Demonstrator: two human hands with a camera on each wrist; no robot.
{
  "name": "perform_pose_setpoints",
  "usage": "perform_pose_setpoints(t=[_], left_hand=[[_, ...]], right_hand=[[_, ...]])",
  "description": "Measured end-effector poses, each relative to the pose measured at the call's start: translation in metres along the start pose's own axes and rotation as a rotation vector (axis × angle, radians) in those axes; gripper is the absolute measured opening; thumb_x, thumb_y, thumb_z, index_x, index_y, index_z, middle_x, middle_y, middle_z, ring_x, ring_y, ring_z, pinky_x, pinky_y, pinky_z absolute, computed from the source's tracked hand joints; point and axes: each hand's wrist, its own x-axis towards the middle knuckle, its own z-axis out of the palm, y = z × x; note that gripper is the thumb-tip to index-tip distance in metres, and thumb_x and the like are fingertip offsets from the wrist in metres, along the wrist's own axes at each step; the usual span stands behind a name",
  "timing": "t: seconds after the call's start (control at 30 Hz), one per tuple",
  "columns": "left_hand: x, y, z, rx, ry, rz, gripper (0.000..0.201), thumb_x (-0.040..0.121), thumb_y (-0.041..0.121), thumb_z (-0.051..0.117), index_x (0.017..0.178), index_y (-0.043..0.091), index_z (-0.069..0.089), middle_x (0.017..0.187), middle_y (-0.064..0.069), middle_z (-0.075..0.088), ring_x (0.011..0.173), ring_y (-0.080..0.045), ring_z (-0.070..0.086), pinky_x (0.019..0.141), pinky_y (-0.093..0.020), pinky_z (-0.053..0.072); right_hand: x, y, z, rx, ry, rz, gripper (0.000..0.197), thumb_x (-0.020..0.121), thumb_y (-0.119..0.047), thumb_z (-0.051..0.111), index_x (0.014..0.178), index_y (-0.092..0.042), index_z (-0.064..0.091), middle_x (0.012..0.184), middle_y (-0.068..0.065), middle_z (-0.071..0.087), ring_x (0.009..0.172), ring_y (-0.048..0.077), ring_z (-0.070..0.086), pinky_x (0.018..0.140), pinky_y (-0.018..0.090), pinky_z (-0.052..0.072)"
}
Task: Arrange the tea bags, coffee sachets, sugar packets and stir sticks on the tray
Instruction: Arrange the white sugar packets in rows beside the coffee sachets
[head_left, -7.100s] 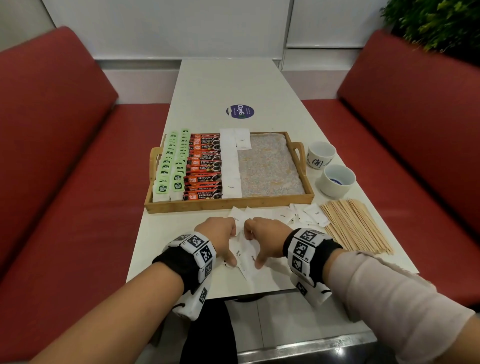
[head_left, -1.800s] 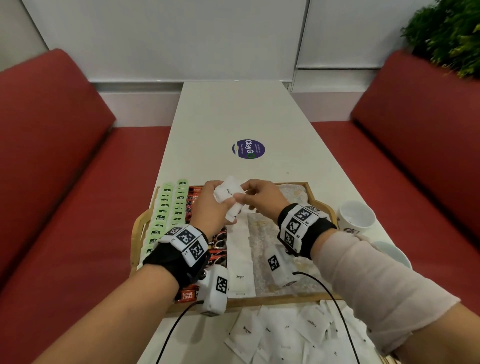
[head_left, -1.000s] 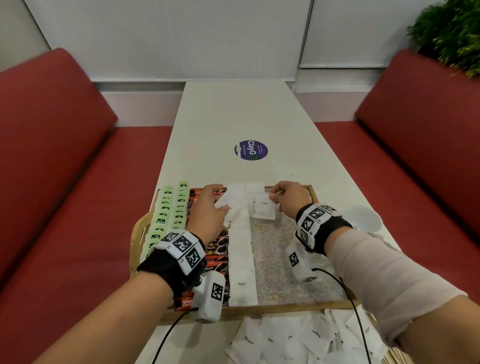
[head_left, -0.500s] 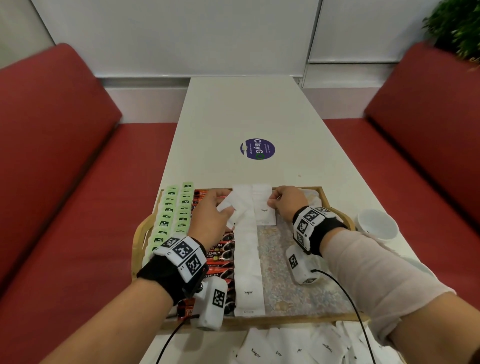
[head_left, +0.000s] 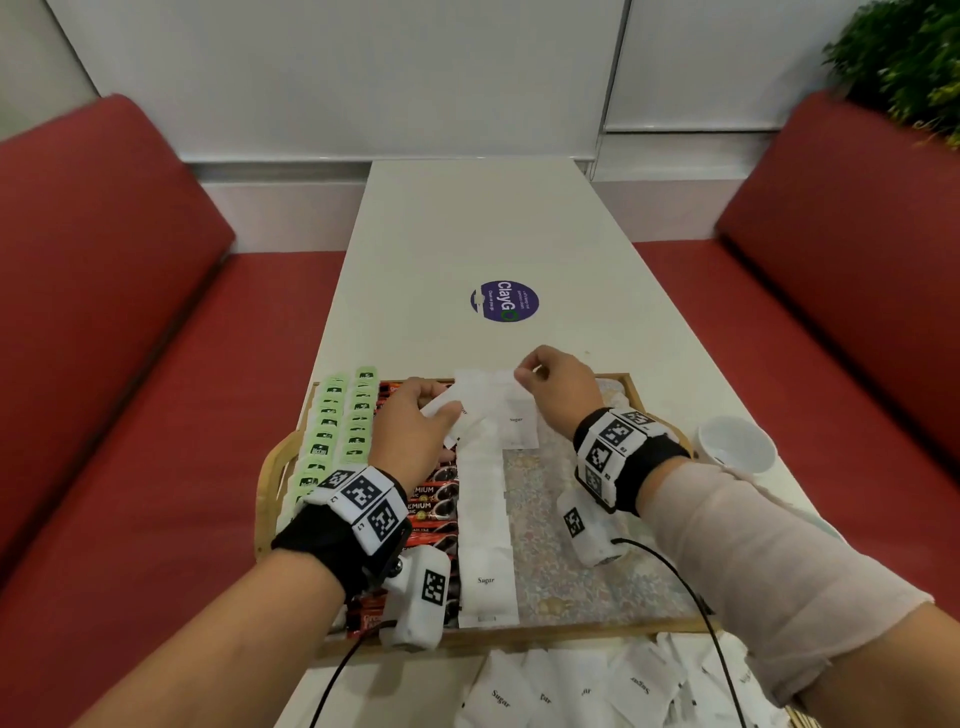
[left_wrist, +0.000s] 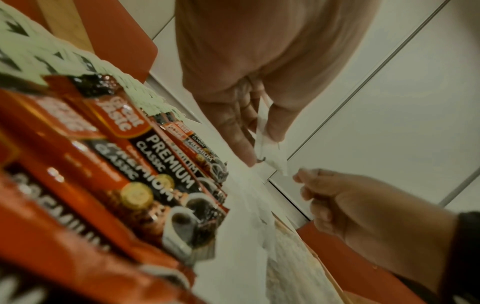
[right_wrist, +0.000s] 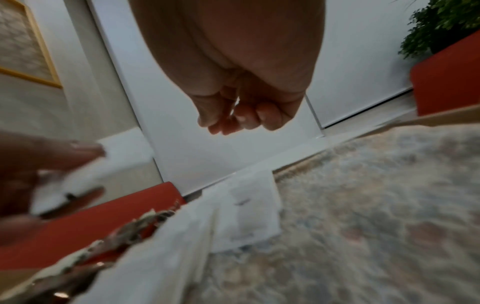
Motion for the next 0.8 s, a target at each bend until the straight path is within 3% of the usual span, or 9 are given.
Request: perform_pose_setpoints(t=[0.1, 0.17, 0.23, 0.3, 0.37, 0.47, 0.53, 0.63, 0.8], left_hand=[[-0.004, 0.004, 0.004, 0.078, 0.064, 0.050, 0.008, 0.086, 0.018, 0.064, 0.084, 0.016, 0.057, 0.085, -0.001, 0.061, 0.074, -0.026, 0.064, 0.061, -0.038, 0.056], [-0.006, 0.009, 0.007, 0.139, 0.068, 0.099, 0.010, 0.086, 0.021, 0.065, 0.082, 0.016, 0.057, 0.083, 0.000, 0.062, 0.064, -0.015, 0.058, 0.055, -0.028, 0.045], [-0.008, 0.014, 0.011, 0.188, 0.051, 0.140, 0.012, 0.086, 0.022, 0.066, 0.079, 0.018, 0.056, 0.092, -0.001, 0.062, 0.064, -0.005, 0.055, 0.053, -0.018, 0.036], [-0.010, 0.018, 0.014, 0.204, 0.020, 0.174, 0.016, 0.085, 0.024, 0.068, 0.076, 0.019, 0.055, 0.101, -0.002, 0.062, 0.071, -0.004, 0.060, 0.052, -0.010, 0.036], [-0.012, 0.021, 0.016, 0.210, -0.012, 0.201, 0.020, 0.082, 0.027, 0.072, 0.073, 0.020, 0.055, 0.103, -0.003, 0.062, 0.074, -0.004, 0.062, 0.054, -0.008, 0.038], [-0.015, 0.023, 0.017, 0.241, -0.059, 0.225, 0.025, 0.072, 0.030, 0.079, 0.069, 0.027, 0.055, 0.100, -0.001, 0.061, 0.076, -0.010, 0.059, 0.059, -0.017, 0.038], [-0.018, 0.026, 0.016, 0.236, -0.093, 0.212, 0.021, 0.072, 0.031, 0.080, 0.075, 0.026, 0.060, 0.093, 0.005, 0.061, 0.077, -0.009, 0.055, 0.063, -0.020, 0.039], [-0.017, 0.027, 0.014, 0.194, -0.115, 0.176, 0.006, 0.084, 0.021, 0.068, 0.089, 0.024, 0.067, 0.095, 0.002, 0.068, 0.077, -0.008, 0.057, 0.066, -0.018, 0.043], [-0.013, 0.021, 0.014, 0.202, -0.097, 0.159, 0.022, 0.088, 0.007, 0.060, 0.087, 0.026, 0.068, 0.092, 0.001, 0.068, 0.065, -0.008, 0.057, 0.067, -0.024, 0.049]], right_hand=[[-0.016, -0.021, -0.007, 0.085, -0.100, -0.021, 0.034, 0.092, -0.039, 0.056, 0.070, -0.014, 0.059, 0.066, 0.000, 0.063, 0.059, 0.013, 0.056, 0.060, 0.025, 0.043], [-0.026, -0.033, -0.010, 0.119, -0.211, 0.021, 0.048, 0.092, -0.051, 0.050, 0.066, -0.012, 0.061, 0.064, 0.000, 0.066, 0.050, 0.012, 0.055, 0.059, 0.025, 0.045], [-0.033, -0.040, -0.013, 0.156, -0.280, 0.066, 0.054, 0.091, -0.057, 0.046, 0.068, -0.011, 0.063, 0.069, 0.000, 0.069, 0.051, 0.013, 0.058, 0.057, 0.025, 0.043], [-0.035, -0.043, -0.015, 0.199, -0.305, 0.091, 0.047, 0.092, -0.052, 0.049, 0.071, -0.012, 0.062, 0.074, 0.001, 0.068, 0.056, 0.014, 0.059, 0.056, 0.024, 0.042], [-0.035, -0.043, -0.017, 0.236, -0.311, 0.088, 0.035, 0.093, -0.039, 0.054, 0.071, -0.013, 0.059, 0.076, 0.002, 0.066, 0.058, 0.016, 0.059, 0.055, 0.025, 0.042], [-0.035, -0.040, -0.019, 0.211, -0.275, 0.053, 0.025, 0.093, -0.025, 0.054, 0.074, -0.010, 0.058, 0.071, 0.002, 0.064, 0.057, 0.015, 0.059, 0.053, 0.025, 0.043], [-0.035, -0.037, -0.021, 0.181, -0.237, 0.023, 0.023, 0.093, -0.022, 0.053, 0.074, -0.010, 0.056, 0.072, 0.003, 0.062, 0.059, 0.016, 0.060, 0.054, 0.025, 0.044], [-0.034, -0.030, -0.024, 0.272, -0.232, 0.017, 0.020, 0.094, -0.020, 0.055, 0.076, -0.011, 0.053, 0.073, 0.004, 0.061, 0.059, 0.018, 0.062, 0.056, 0.026, 0.043], [-0.037, -0.020, -0.023, 0.307, -0.285, 0.039, 0.008, 0.088, -0.008, 0.064, 0.090, -0.008, 0.057, 0.068, 0.005, 0.062, 0.059, 0.015, 0.061, 0.056, 0.026, 0.046]])
